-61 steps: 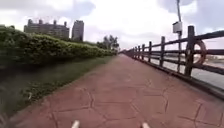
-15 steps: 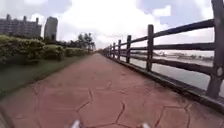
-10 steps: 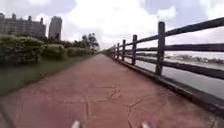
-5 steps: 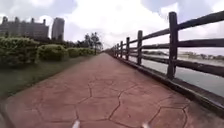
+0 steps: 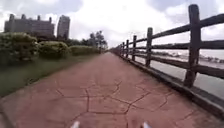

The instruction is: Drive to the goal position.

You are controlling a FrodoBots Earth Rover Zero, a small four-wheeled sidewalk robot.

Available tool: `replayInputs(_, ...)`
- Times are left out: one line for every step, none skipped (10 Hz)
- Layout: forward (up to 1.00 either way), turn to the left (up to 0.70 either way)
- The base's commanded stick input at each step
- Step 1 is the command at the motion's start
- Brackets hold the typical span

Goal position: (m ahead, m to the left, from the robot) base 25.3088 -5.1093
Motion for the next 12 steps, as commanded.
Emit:
replayInputs(0.85,0.11)
replayInputs(0.85,0.11)
replayInputs(0.85,0.11)
replayInputs(0.85,0.11)
replayInputs(0.85,0.11)
replayInputs(0.85,0.11)
replayInputs(0.85,0.09)
replayInputs(0.85,0.01)
replayInputs(0.85,-0.11)
replayInputs(0.85,-0.23)
replayInputs(0.85,-0.05)
replayInputs(0.85,0.11)
